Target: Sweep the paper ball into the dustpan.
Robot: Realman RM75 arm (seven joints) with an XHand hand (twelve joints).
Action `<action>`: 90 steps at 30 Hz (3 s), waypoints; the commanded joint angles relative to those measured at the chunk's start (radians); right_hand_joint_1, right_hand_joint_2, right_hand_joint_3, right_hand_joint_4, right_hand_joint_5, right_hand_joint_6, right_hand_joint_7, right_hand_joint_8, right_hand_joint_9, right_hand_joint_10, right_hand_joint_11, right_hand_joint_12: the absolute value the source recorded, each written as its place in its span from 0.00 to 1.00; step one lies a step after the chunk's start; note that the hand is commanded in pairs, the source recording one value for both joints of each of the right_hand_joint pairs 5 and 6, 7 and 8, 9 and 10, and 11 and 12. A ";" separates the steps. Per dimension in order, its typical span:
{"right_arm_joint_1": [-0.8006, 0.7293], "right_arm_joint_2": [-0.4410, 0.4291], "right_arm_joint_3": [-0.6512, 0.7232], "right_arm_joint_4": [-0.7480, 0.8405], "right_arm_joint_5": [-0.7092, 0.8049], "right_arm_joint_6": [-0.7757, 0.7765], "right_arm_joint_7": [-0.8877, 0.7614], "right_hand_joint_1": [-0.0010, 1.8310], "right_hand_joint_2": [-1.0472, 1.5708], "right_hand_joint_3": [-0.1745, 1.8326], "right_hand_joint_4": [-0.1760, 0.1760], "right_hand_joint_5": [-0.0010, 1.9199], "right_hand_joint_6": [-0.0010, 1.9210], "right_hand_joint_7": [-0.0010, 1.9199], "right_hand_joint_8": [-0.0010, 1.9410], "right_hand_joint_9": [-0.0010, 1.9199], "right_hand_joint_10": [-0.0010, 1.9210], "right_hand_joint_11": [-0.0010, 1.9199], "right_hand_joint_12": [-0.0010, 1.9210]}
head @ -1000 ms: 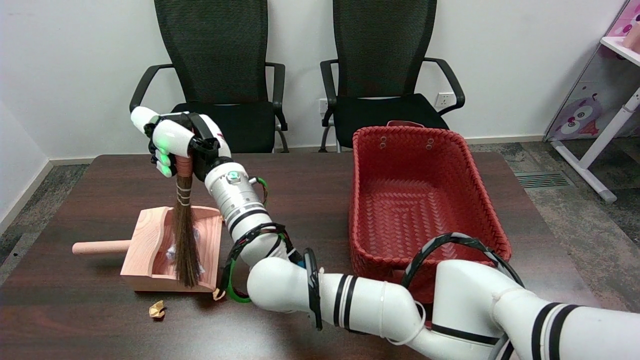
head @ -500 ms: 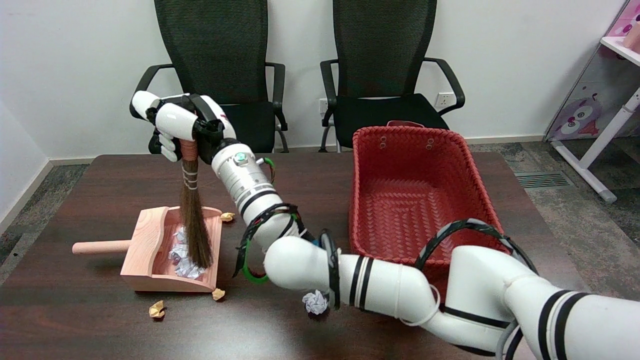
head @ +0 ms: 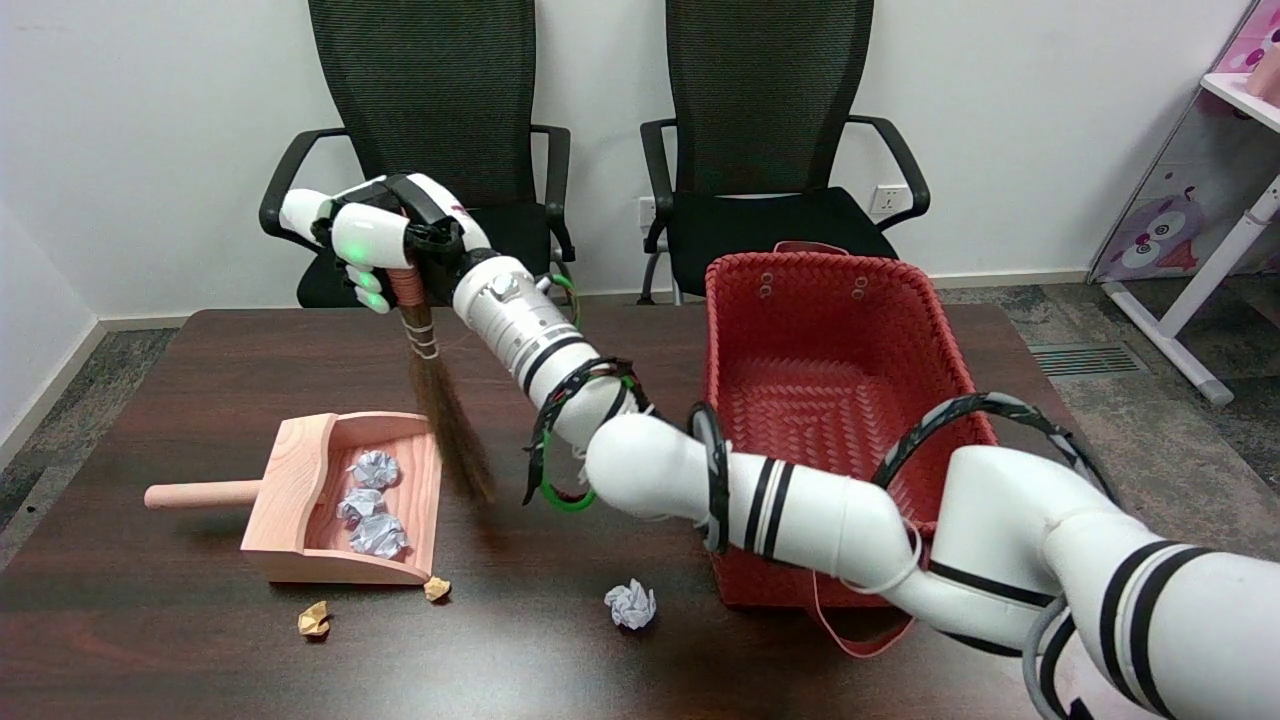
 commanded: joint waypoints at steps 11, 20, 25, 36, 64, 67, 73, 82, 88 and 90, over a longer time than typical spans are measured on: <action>0.135 0.041 -0.053 0.275 0.012 -0.327 -0.154 0.59 1.00 0.40 0.67 1.00 1.00 1.00 0.99 1.00 1.00 1.00 1.00; 0.148 0.035 -0.098 0.252 0.012 -0.333 -0.314 0.59 1.00 0.39 0.66 1.00 1.00 1.00 0.99 1.00 1.00 1.00 1.00; 0.146 0.031 -0.099 0.227 0.019 -0.339 -0.302 0.59 1.00 0.37 0.66 1.00 1.00 1.00 0.99 1.00 1.00 1.00 1.00; 0.141 0.022 -0.100 0.192 0.021 -0.367 -0.139 0.59 1.00 0.36 0.66 1.00 1.00 1.00 0.99 1.00 1.00 1.00 1.00; 0.134 -0.007 -0.127 0.147 0.021 -0.381 0.065 0.59 1.00 0.31 0.64 1.00 1.00 1.00 0.99 1.00 1.00 1.00 1.00; 0.133 -0.010 -0.127 0.137 0.021 -0.368 0.075 0.59 1.00 0.32 0.64 1.00 1.00 1.00 0.99 1.00 1.00 1.00 1.00; 0.133 -0.010 -0.127 0.099 0.021 -0.340 0.088 0.59 1.00 0.33 0.64 1.00 1.00 1.00 0.99 1.00 1.00 1.00 1.00; 0.131 -0.006 -0.120 0.065 0.021 -0.314 0.098 0.59 1.00 0.35 0.64 1.00 1.00 1.00 0.99 1.00 1.00 1.00 1.00; 0.140 0.021 -0.113 0.022 0.015 -0.251 0.095 0.58 1.00 0.36 0.64 1.00 1.00 1.00 0.99 1.00 1.00 1.00 1.00; 0.141 0.042 -0.114 -0.014 0.013 -0.227 0.086 0.58 1.00 0.37 0.64 1.00 1.00 1.00 0.99 1.00 1.00 1.00 1.00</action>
